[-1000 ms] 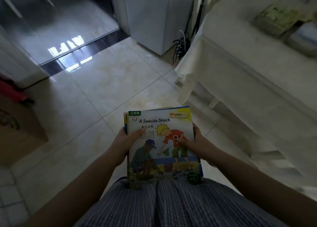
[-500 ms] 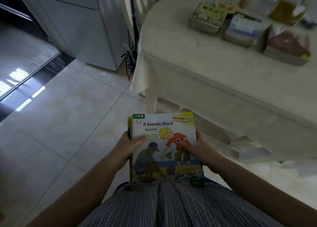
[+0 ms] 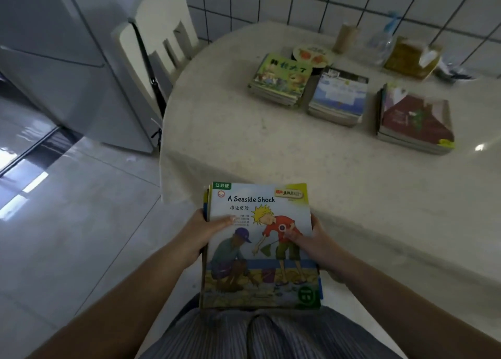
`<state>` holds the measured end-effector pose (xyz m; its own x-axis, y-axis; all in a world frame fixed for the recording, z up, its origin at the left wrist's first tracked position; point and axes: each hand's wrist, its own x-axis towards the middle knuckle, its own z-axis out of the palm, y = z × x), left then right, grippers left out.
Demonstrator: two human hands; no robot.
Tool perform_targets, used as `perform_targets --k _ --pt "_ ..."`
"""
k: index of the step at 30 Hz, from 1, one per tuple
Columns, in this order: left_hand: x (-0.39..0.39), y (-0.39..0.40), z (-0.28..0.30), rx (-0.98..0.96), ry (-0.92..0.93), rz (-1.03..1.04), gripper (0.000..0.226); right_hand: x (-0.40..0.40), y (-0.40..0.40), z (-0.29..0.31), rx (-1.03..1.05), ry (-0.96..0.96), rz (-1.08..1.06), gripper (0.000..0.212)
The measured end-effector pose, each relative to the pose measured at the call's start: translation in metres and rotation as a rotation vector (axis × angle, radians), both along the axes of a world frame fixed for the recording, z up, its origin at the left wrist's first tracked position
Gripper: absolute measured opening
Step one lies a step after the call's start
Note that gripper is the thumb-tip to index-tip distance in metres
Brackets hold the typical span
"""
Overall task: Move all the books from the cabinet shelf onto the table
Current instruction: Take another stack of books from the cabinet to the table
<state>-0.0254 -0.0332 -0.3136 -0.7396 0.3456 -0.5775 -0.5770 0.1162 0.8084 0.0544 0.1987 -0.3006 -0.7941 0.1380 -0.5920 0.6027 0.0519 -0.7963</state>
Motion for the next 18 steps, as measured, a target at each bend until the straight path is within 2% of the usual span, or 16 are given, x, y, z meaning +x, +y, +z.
perform_targets --k 6,9,12,18 --pt "-0.081 0.030 0.008 -0.048 0.034 -0.013 0.045 -0.063 0.020 0.006 0.027 0.009 -0.075 0.076" --pt "-0.124 0.040 0.009 -0.074 0.048 -0.049 0.057 -0.095 0.026 0.005 0.024 -0.007 -0.116 0.078" --pt "-0.165 0.047 0.003 -0.121 0.063 -0.084 0.046 -0.125 0.029 0.005 0.033 -0.038 -0.155 0.080" --pt "-0.263 0.070 -0.004 -0.218 0.051 -0.180 0.051 -0.197 0.034 -0.001 0.038 -0.111 -0.274 0.076"
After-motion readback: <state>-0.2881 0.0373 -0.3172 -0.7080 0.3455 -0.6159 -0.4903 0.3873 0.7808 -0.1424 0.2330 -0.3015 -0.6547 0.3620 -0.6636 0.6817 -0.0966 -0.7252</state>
